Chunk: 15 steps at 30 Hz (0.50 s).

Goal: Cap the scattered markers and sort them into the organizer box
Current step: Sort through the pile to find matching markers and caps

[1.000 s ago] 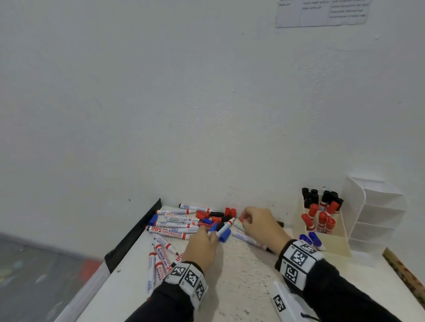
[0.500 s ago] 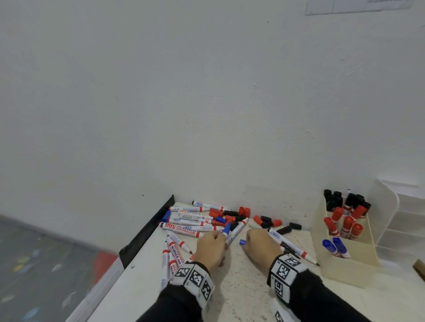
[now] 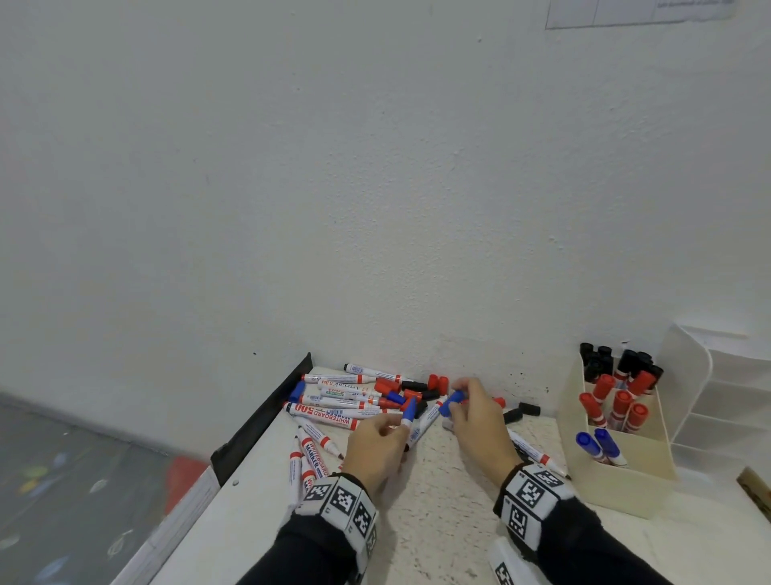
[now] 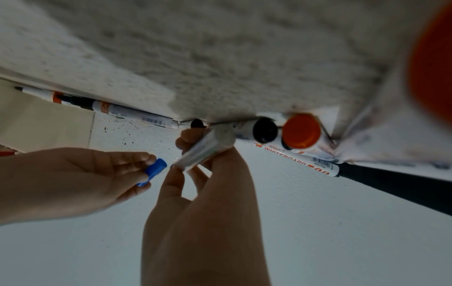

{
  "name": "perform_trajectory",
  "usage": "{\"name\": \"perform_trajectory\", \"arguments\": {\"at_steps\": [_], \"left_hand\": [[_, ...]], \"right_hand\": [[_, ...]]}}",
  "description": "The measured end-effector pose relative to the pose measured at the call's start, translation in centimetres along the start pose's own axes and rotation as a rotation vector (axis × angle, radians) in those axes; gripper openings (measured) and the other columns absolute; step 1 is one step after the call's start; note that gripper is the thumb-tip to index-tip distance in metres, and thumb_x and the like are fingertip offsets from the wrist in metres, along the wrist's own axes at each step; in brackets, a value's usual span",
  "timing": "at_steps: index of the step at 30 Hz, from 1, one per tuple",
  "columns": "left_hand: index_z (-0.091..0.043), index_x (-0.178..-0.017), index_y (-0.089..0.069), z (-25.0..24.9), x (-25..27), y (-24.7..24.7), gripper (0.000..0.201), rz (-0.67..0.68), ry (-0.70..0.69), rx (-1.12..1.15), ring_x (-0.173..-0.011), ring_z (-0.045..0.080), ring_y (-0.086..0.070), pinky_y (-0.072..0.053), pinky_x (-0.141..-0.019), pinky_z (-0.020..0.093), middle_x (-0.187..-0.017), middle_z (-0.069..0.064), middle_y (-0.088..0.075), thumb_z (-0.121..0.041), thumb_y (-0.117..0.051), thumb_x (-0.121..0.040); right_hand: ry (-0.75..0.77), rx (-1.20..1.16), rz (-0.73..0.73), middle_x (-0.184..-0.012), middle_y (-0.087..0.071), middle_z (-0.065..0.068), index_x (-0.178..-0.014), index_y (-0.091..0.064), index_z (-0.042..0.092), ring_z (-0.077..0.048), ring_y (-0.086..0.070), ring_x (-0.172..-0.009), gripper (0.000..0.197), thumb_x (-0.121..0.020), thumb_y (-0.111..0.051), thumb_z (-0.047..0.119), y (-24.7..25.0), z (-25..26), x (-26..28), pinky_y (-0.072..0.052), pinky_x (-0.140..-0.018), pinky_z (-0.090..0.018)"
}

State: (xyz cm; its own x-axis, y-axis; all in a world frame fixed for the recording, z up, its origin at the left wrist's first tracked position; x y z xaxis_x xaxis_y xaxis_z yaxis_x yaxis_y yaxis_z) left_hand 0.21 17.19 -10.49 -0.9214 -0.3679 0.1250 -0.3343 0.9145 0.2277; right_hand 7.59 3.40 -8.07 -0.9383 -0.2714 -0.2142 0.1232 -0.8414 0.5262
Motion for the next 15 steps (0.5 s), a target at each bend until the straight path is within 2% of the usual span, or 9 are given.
{"name": "perform_trajectory", "arguments": {"at_steps": [2, 4, 8, 10, 12, 13, 15], "left_hand": [[-0.020, -0.108, -0.064, -0.2, 0.2, -0.3, 0.018, 0.020, -0.044, -0.019, -0.069, 0.011, -0.059, -0.052, -0.064, 0.022, -0.084, 0.000, -0.066, -0.022, -0.054, -0.093], [-0.022, -0.107, -0.063, -0.3, 0.4, -0.7, 0.017, 0.055, -0.076, -0.045, -0.070, 0.010, -0.056, -0.049, -0.063, 0.020, -0.083, -0.001, -0.063, -0.020, -0.054, -0.093], [-0.027, -0.101, -0.060, -0.5, 0.8, -1.5, 0.013, 0.077, -0.160, -0.133, -0.082, 0.013, -0.057, -0.051, -0.077, 0.028, -0.094, 0.000, -0.061, -0.020, -0.056, -0.091], [-0.027, -0.100, -0.058, -0.8, 0.9, -1.9, 0.012, 0.067, -0.187, -0.165, -0.086, 0.015, -0.057, -0.050, -0.085, 0.031, -0.095, -0.001, -0.060, -0.018, -0.054, -0.093], [-0.022, -0.108, -0.060, -0.8, 0.8, -2.1, 0.017, 0.053, -0.201, -0.191, -0.094, 0.017, -0.058, -0.050, -0.088, 0.032, -0.099, -0.001, -0.060, -0.019, -0.053, -0.094], [-0.019, -0.111, -0.060, -0.8, 0.7, -2.1, 0.019, 0.049, -0.202, -0.199, -0.096, 0.018, -0.058, -0.050, -0.089, 0.033, -0.099, -0.001, -0.060, -0.018, -0.052, -0.094], [-0.020, -0.111, -0.059, -0.8, 0.8, -2.1, 0.019, 0.039, -0.202, -0.203, -0.096, 0.017, -0.057, -0.050, -0.090, 0.032, -0.096, -0.004, -0.058, -0.017, -0.052, -0.094]], "right_hand": [[0.018, -0.114, -0.056, -0.092, -0.056, 0.006, -0.104, -0.044, 0.021, -0.015, -0.060, -0.086, 0.020, -0.093, -0.044, 0.004, 0.3, 0.2, -0.1, -0.054, -0.081, -0.034], [-0.002, -0.210, -0.036, -0.095, -0.059, 0.001, -0.102, -0.046, 0.022, -0.015, -0.062, -0.085, 0.019, -0.094, -0.045, 0.005, 0.3, 0.2, 0.2, -0.055, -0.079, -0.033], [-0.012, -0.200, 0.098, -0.095, -0.059, 0.002, -0.103, -0.048, 0.023, -0.015, -0.062, -0.088, 0.021, -0.095, -0.042, 0.005, -0.2, 0.3, 0.8, -0.055, -0.079, -0.031], [0.041, -0.196, 0.021, -0.091, -0.057, 0.006, -0.104, -0.046, 0.022, -0.010, -0.059, -0.083, 0.021, -0.095, -0.040, 0.004, 0.1, 0.6, 0.8, -0.053, -0.075, -0.026], [0.094, -0.171, -0.094, -0.090, -0.054, 0.008, -0.103, -0.045, 0.021, -0.005, -0.055, -0.081, 0.020, -0.096, -0.039, 0.004, 0.7, 0.8, 0.8, -0.046, -0.071, -0.015], [0.103, -0.144, -0.117, -0.091, -0.053, 0.008, -0.102, -0.045, 0.021, -0.003, -0.053, -0.081, 0.019, -0.096, -0.039, 0.004, 0.9, 0.8, 0.8, -0.044, -0.067, -0.011], [0.074, -0.115, -0.086, -0.092, -0.051, 0.007, -0.104, -0.045, 0.020, -0.002, -0.052, -0.079, 0.018, -0.096, -0.039, 0.005, 0.9, 0.6, 0.9, -0.046, -0.067, -0.011]]}}
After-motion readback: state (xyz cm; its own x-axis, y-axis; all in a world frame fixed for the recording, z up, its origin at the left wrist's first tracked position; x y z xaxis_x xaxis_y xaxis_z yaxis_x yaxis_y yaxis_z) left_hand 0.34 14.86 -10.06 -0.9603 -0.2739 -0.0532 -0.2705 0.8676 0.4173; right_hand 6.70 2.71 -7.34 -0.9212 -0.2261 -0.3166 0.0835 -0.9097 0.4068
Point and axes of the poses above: each hand's wrist, its own x-axis away from the middle knuckle, its own y-axis out of the back of the hand, z = x × y, the point moved 3 cm from there along -x, towards the middle knuckle
